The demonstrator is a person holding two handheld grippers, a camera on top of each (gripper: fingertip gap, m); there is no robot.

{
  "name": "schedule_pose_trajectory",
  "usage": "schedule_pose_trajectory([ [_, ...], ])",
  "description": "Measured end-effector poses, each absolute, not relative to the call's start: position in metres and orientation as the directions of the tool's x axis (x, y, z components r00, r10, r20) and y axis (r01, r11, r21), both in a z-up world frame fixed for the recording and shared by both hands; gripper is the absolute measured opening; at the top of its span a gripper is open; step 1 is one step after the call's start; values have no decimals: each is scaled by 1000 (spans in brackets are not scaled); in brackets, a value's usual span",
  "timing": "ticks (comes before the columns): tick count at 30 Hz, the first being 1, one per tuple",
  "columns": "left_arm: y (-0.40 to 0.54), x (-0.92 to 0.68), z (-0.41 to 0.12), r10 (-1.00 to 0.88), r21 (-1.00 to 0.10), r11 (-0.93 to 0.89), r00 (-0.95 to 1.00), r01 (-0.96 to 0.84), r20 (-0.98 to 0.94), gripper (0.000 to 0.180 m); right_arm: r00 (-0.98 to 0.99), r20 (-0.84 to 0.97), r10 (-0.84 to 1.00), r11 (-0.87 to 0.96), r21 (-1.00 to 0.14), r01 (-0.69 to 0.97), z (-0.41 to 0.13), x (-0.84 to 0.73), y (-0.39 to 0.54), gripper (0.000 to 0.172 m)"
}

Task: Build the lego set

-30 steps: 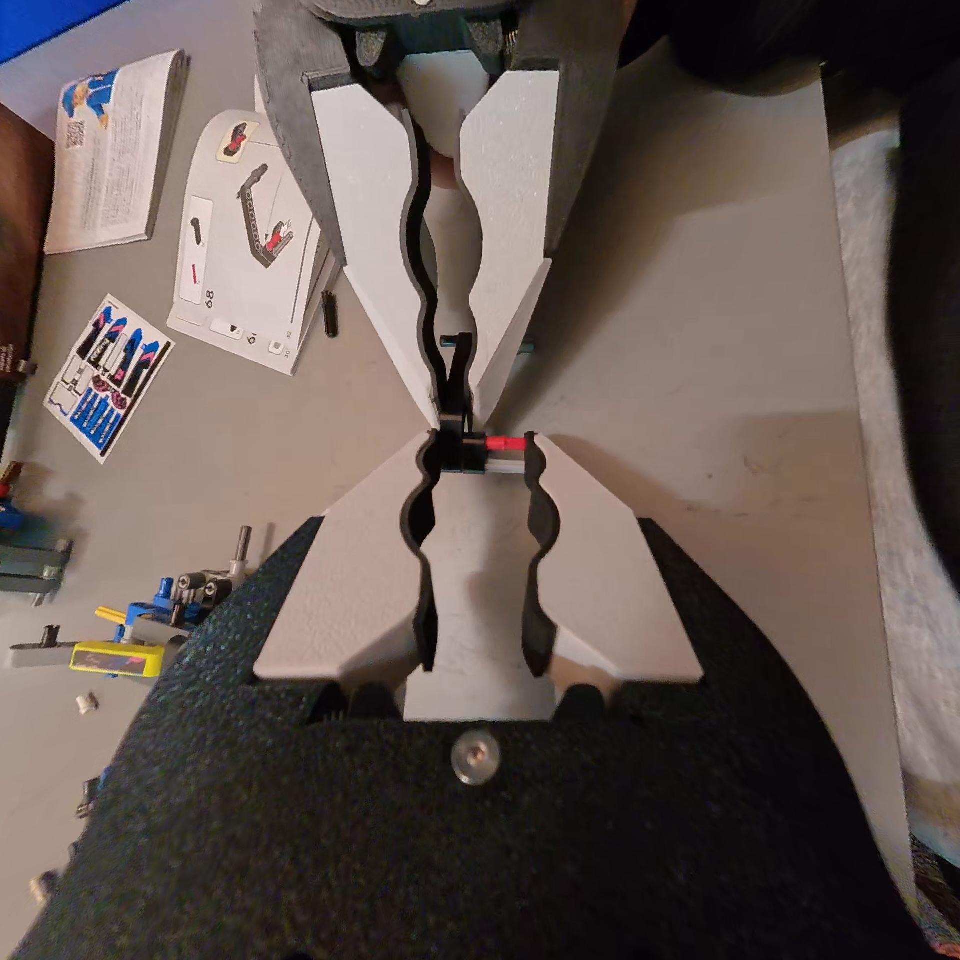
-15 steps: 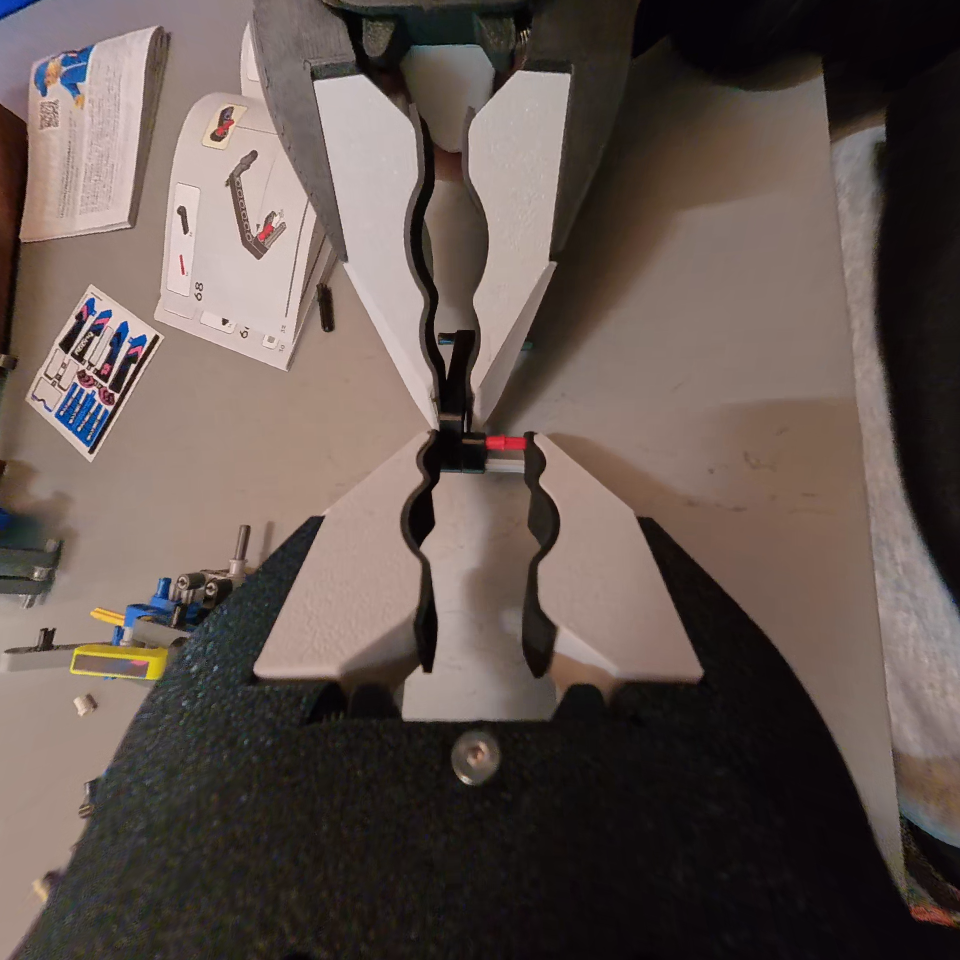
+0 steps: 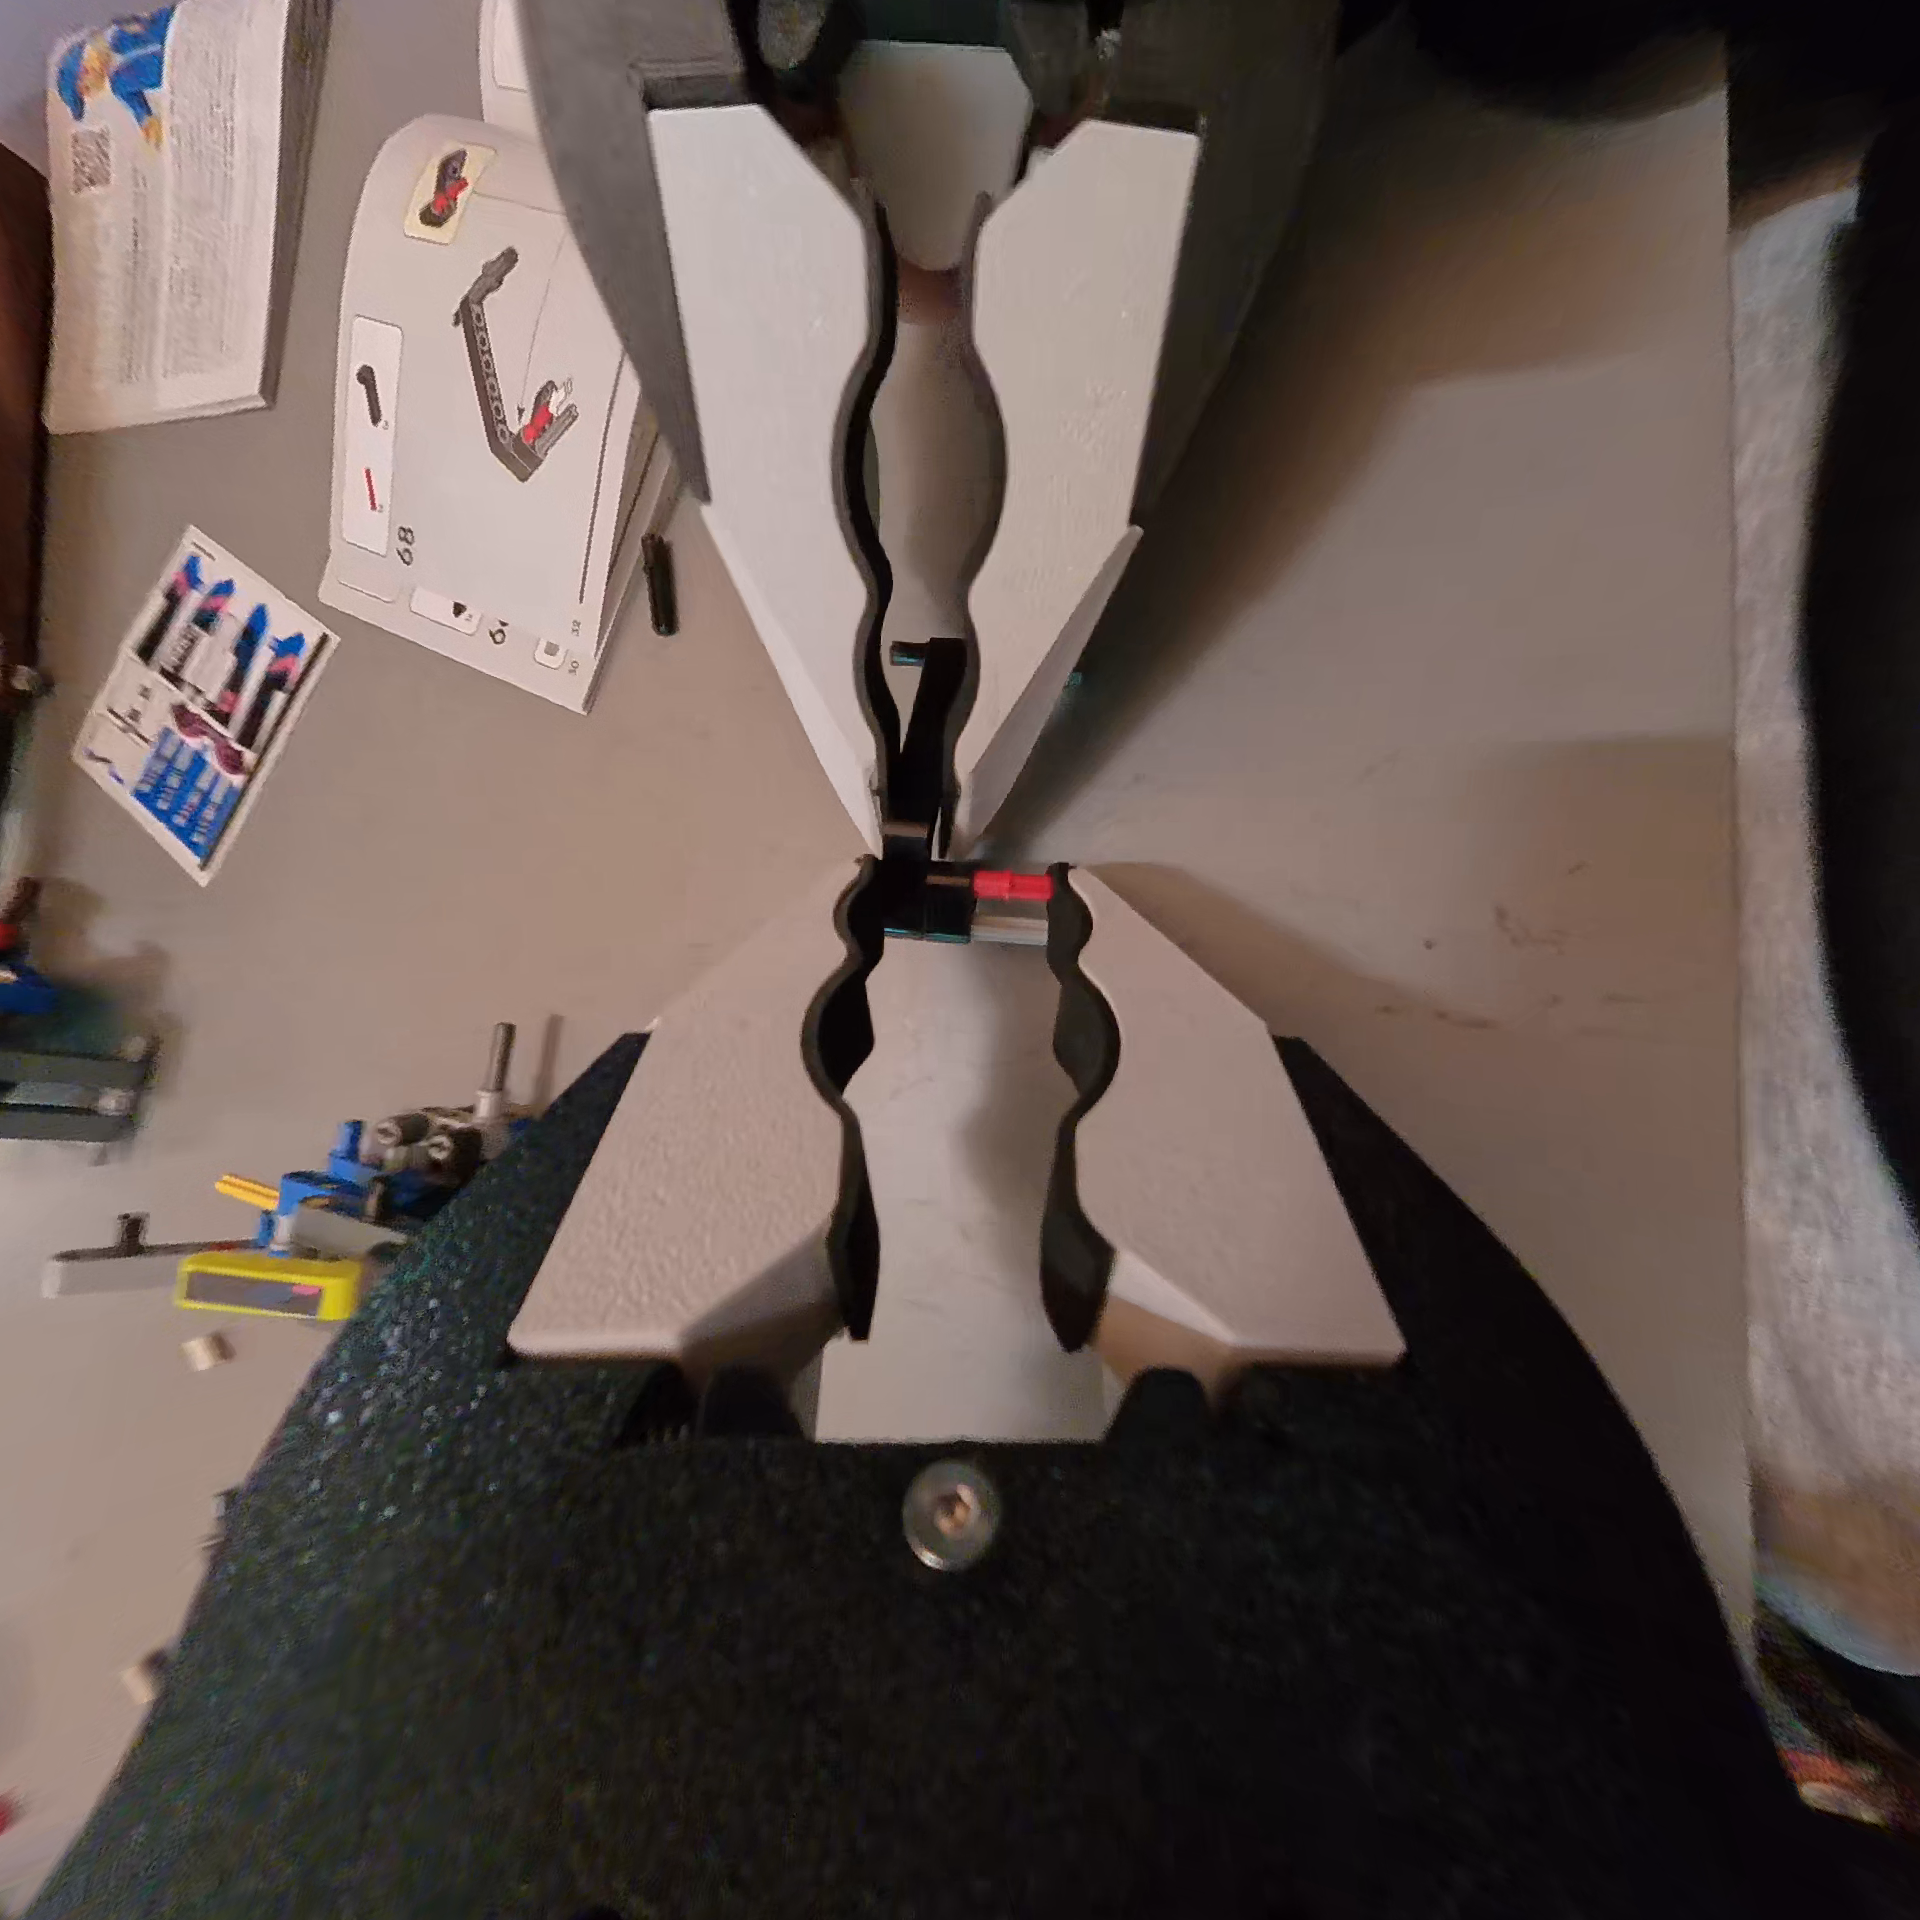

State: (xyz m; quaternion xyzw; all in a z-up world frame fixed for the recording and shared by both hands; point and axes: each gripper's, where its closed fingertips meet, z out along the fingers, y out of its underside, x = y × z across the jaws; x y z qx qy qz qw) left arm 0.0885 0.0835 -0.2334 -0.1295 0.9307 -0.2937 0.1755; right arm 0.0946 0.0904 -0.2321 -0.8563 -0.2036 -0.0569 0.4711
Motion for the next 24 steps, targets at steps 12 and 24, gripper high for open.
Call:
schedule_pose_trajectory([
  [12,81,86,-233,-359,-691,700,-925,-180,-123,28,899,311,308,-460,-778,427,-232,91,89,7],
  [24,81,87,-233,-357,-740,653,-927,-161,-114,29,897,325,299,-456,-777,434,-231,93,90,6],
])
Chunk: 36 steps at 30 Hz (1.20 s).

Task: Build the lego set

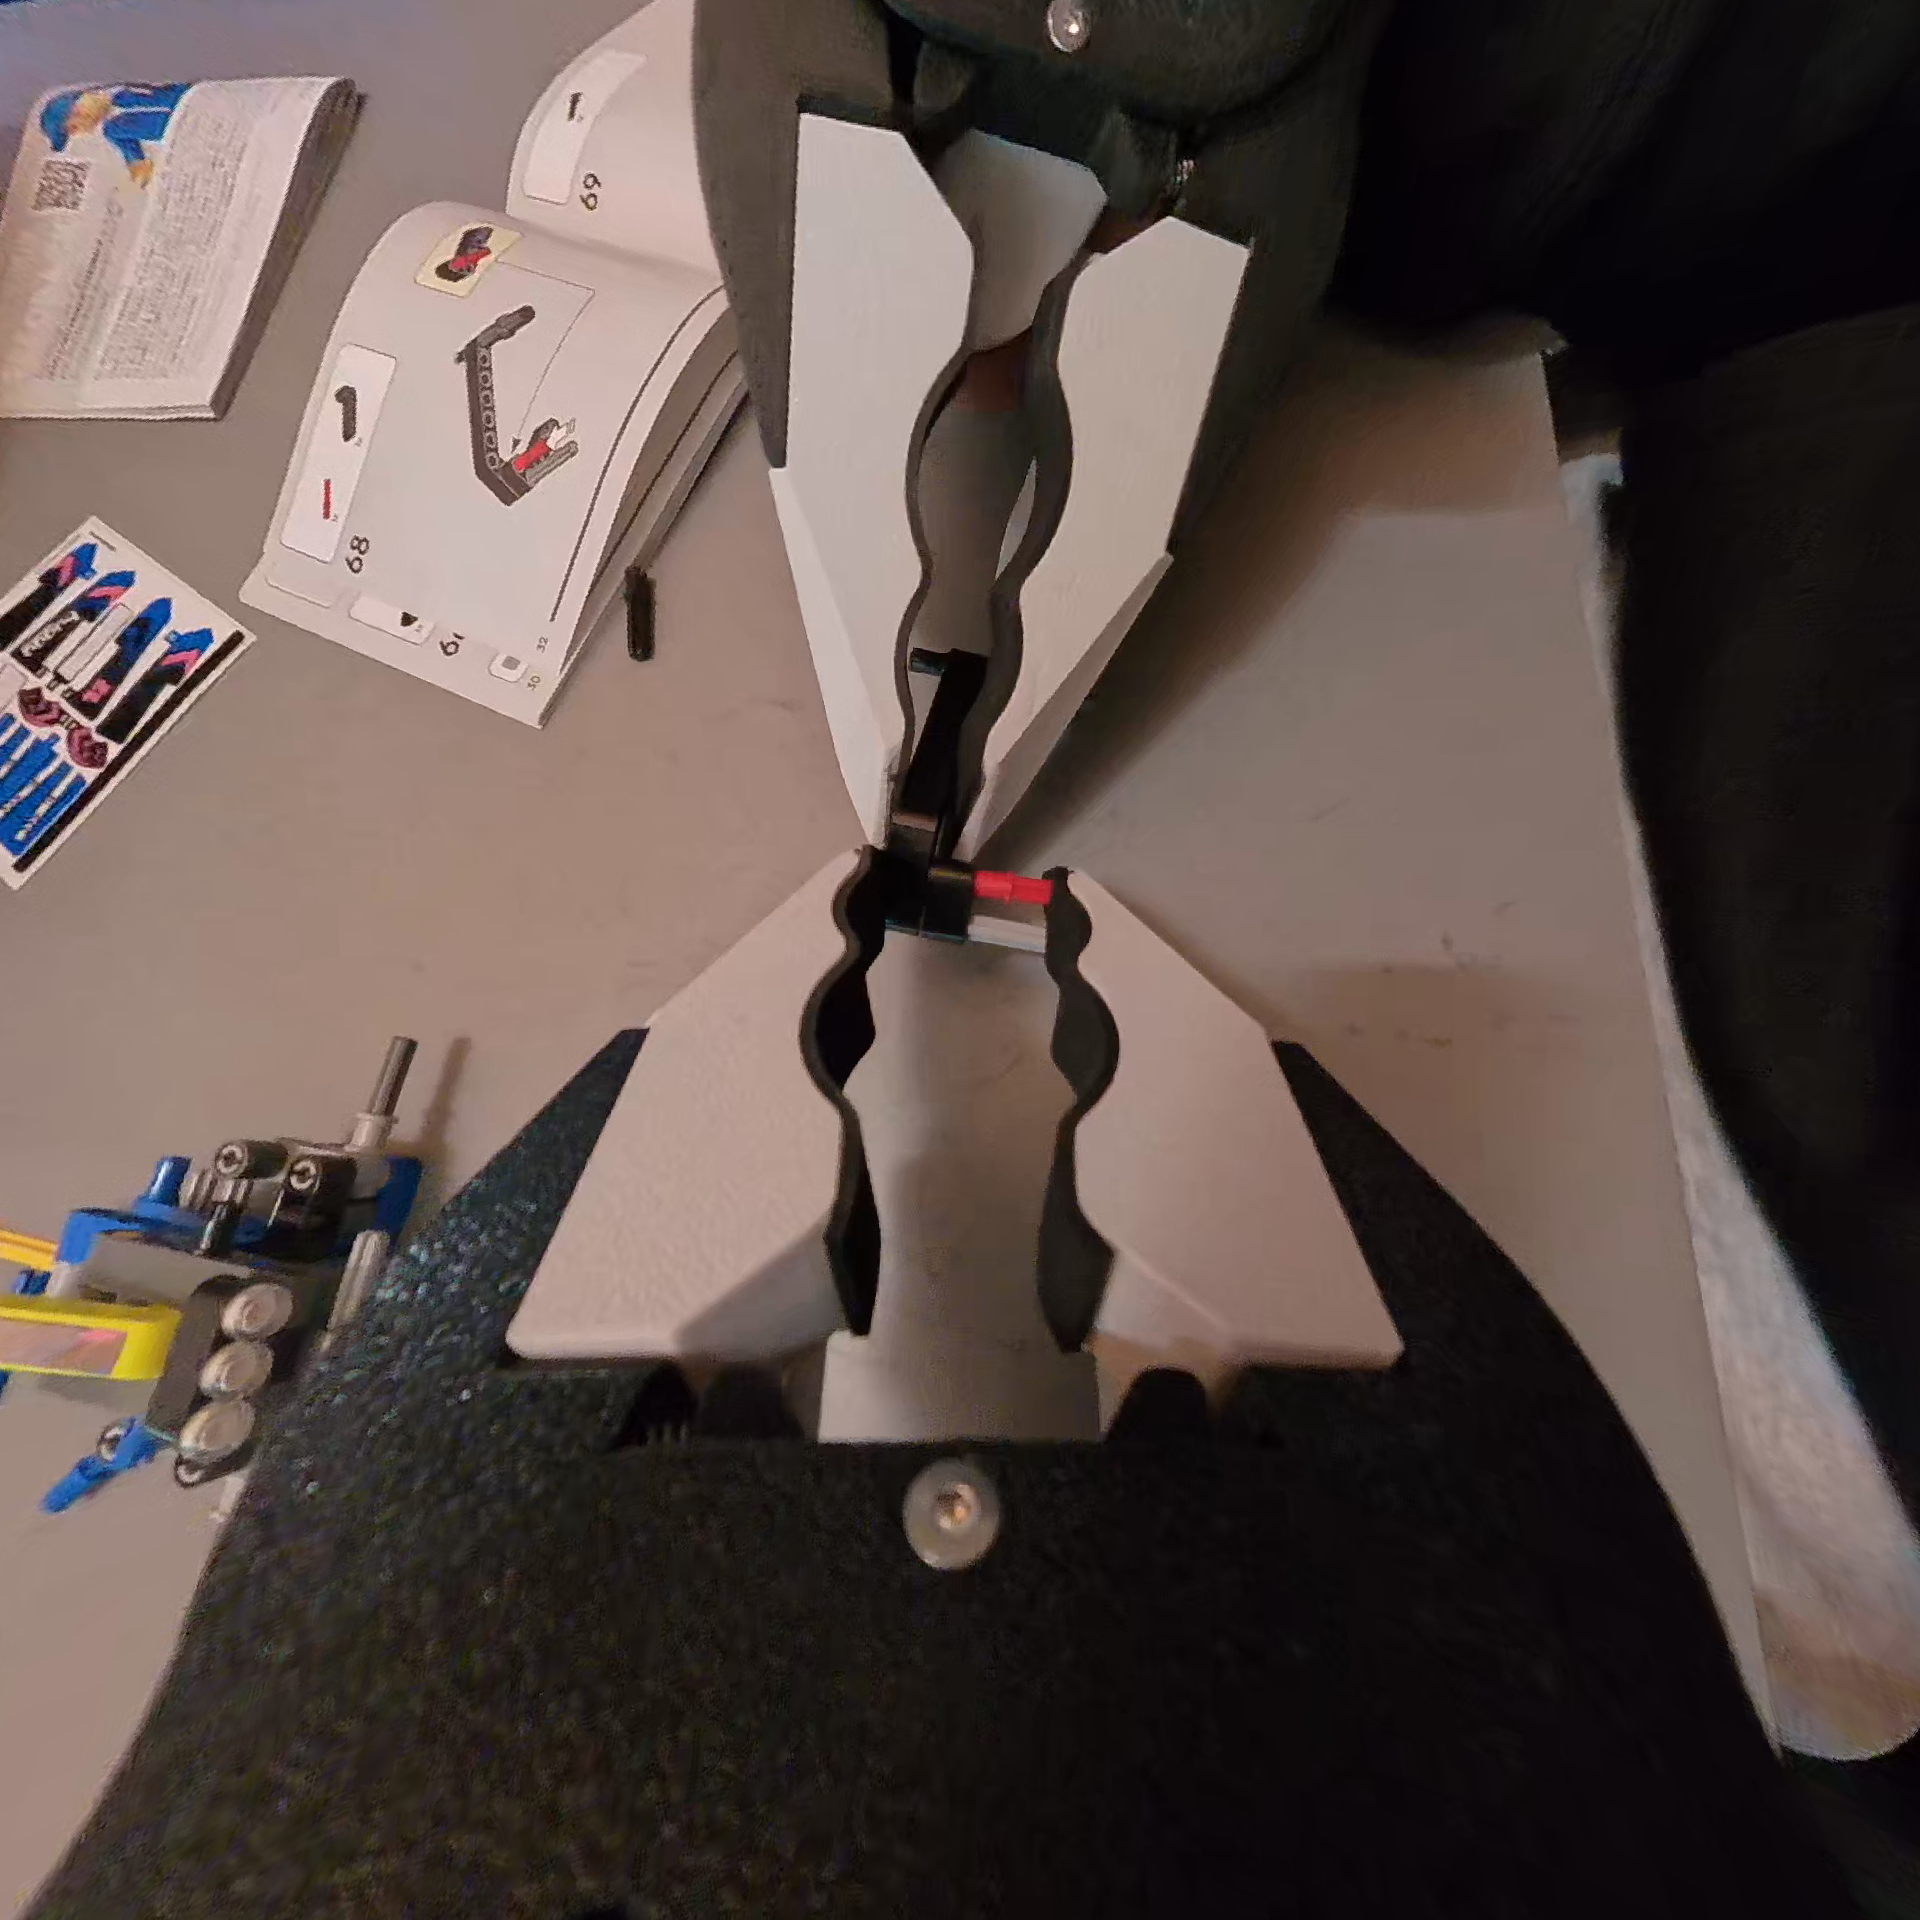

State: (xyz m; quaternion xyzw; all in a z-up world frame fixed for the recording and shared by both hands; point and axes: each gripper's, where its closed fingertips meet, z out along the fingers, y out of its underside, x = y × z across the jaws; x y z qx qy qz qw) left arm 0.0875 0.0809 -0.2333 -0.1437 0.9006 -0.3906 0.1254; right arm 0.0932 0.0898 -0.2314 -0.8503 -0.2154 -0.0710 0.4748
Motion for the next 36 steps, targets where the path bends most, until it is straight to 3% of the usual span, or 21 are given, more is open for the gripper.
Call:
schedule_pose_trajectory([
  [7,82,90,-232,-343,-655,749,-905,-100,-253,29,890,367,270,-453,-767,454,-231,99,92,5],
  [13,80,90,-236,-368,-630,766,-893,-132,-260,39,888,384,252,-458,-761,459,-231,102,93,6],
  [26,84,97,-237,-324,-512,856,-845,-70,-426,30,889,385,247,-461,-761,457,-231,101,93,6],
  [36,83,97,-236,-353,-603,784,-905,-148,-238,29,865,433,254,-453,-737,502,-231,101,93,7],
])
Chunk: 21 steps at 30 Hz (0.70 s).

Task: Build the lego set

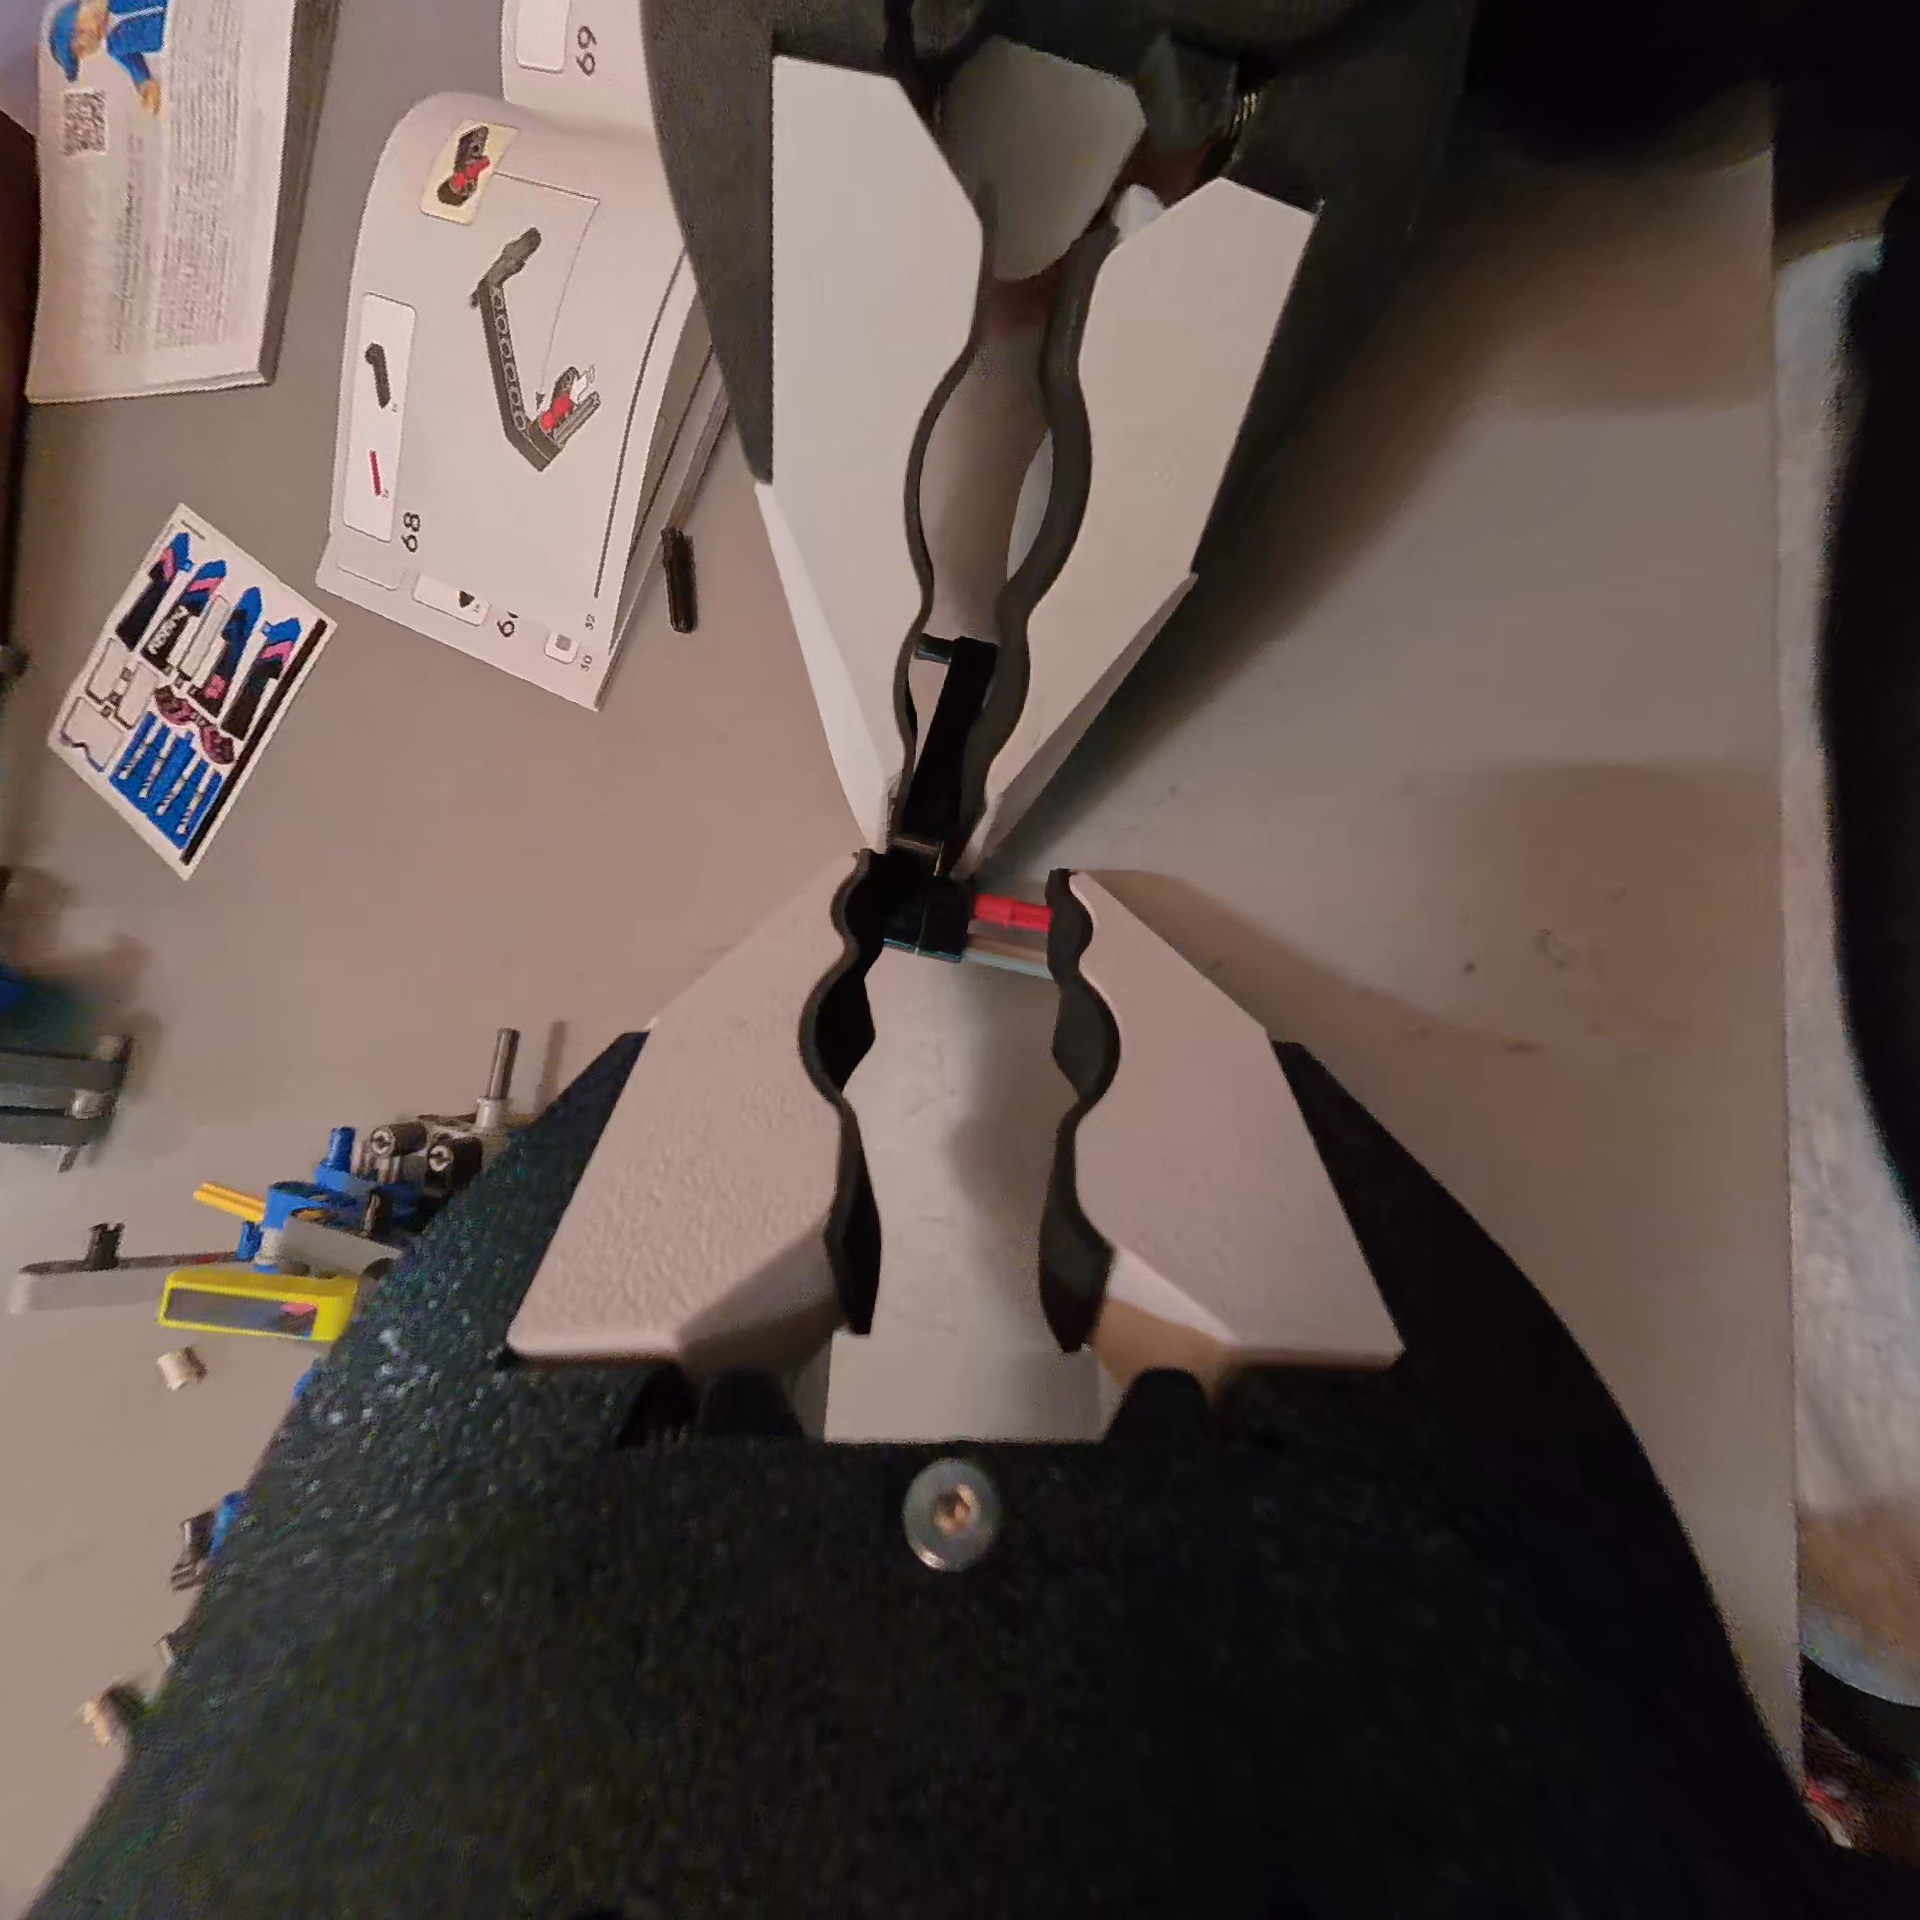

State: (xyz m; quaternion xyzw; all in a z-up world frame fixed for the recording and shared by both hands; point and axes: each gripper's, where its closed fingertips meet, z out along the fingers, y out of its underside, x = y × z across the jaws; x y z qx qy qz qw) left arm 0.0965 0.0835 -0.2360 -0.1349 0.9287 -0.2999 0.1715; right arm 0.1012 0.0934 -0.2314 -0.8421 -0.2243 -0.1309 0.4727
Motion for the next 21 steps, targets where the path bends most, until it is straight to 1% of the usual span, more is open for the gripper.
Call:
schedule_pose_trajectory([
  [3,83,96,-236,-343,-621,770,-915,-144,-214,28,871,418,257,-448,-747,491,-231,100,93,7],
  [9,85,96,-236,-230,-575,818,-916,-1,-327,30,880,396,261,-452,-756,474,-231,101,95,8],
  [11,85,100,-233,-280,-602,799,-893,-14,-351,31,886,401,232,-461,-757,463,-230,106,95,6],
  [13,89,108,-226,-373,-634,772,-836,-38,-403,44,888,417,196,-468,-756,458,-229,111,95,5],
  [14,90,109,-223,-415,-659,751,-813,-51,-409,46,890,417,183,-479,-753,451,-230,114,95,5],
  [18,97,108,-209,-592,-752,649,-696,-115,-405,44,898,424,119,-524,-741,420,-232,125,97,6],
  [20,93,100,-209,-631,-770,626,-661,-125,-406,33,902,419,102,-544,-736,403,-234,127,98,6],
  [21,90,96,-214,-633,-760,634,-659,-141,-406,30,901,419,110,-549,-730,407,-236,126,98,6],
])
